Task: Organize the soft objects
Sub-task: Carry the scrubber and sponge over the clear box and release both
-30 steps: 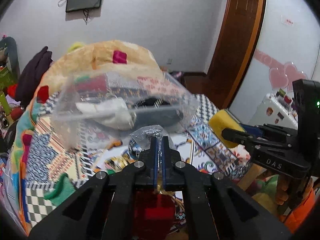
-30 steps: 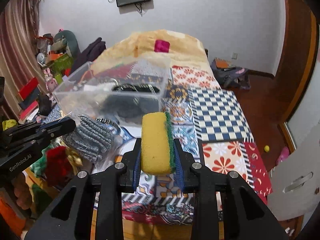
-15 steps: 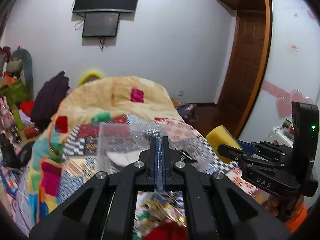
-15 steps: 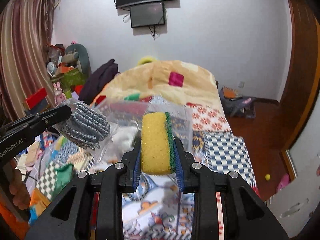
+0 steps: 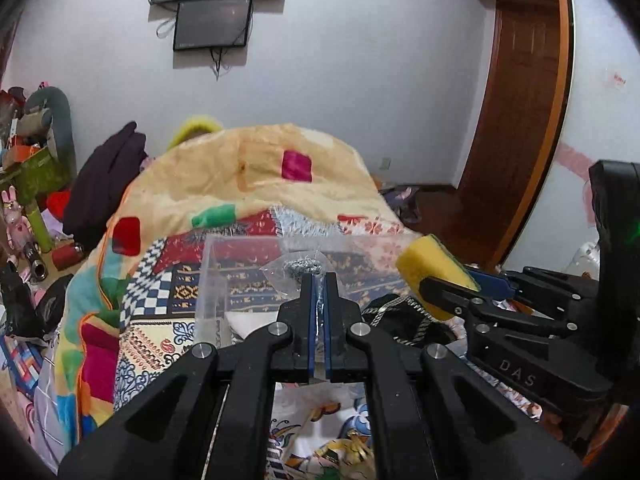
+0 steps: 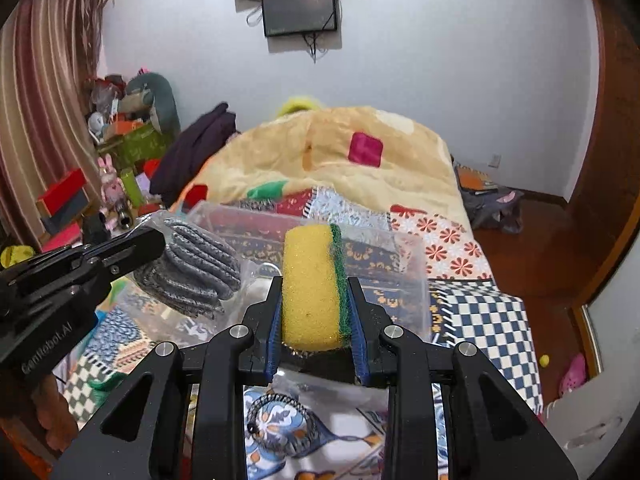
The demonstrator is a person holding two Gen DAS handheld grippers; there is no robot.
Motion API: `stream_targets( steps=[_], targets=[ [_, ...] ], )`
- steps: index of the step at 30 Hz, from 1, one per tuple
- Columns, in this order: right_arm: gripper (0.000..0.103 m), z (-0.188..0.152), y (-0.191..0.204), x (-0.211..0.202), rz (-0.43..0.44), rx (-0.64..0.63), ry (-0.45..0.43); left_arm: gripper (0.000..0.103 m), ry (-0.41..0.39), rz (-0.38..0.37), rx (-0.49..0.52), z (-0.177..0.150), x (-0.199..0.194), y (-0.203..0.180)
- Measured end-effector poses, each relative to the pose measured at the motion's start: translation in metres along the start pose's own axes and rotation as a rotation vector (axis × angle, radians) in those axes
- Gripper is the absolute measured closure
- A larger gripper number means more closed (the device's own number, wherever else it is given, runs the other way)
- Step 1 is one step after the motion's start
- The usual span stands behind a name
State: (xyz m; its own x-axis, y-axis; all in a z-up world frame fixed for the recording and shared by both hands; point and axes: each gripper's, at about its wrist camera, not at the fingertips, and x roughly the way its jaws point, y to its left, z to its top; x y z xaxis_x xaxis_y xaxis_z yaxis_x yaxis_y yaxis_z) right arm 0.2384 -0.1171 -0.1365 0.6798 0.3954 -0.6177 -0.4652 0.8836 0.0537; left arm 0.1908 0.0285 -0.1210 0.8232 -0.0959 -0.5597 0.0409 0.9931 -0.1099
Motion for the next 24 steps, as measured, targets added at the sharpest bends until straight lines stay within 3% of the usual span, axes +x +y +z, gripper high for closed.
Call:
stream_targets(
  steps=[8, 12, 14, 16, 21, 24],
  targets=[
    [0.076, -0.008, -0.001, 0.025, -0.001, -0.008, 0.084, 0.099, 0.086, 0.037, 0.018, -0.009, 0.025, 0.004],
    [0.068, -0.007, -0.002, 0.025, 0.002, -0.017, 0.103, 0.074, 0.121, 0.026, 0.007, -0.011, 0.026, 0.007],
    [0.050, -0.007, -0.003, 0.022, 0.001, -0.017, 0.099, 0.068, 0.124, 0.025, 0.014, -0.012, 0.023, 0.006],
    [0.042, -0.008, -0.002, 0.016, -0.010, -0.022, 0.081, 0.055, 0.121, 0.027, 0.022, -0.013, 0.017, 0.005],
    [0.040, -0.009, -0.007, -0.002, -0.010, -0.013, 0.055, 0.040, 0.090, 0.013, 0.020, -0.013, -0.009, 0.006],
    [0.029, -0.011, -0.008, -0.018, -0.003, -0.001, 0.022, 0.030, 0.069, 0.008, 0.015, -0.014, -0.027, 0.007]
  ],
)
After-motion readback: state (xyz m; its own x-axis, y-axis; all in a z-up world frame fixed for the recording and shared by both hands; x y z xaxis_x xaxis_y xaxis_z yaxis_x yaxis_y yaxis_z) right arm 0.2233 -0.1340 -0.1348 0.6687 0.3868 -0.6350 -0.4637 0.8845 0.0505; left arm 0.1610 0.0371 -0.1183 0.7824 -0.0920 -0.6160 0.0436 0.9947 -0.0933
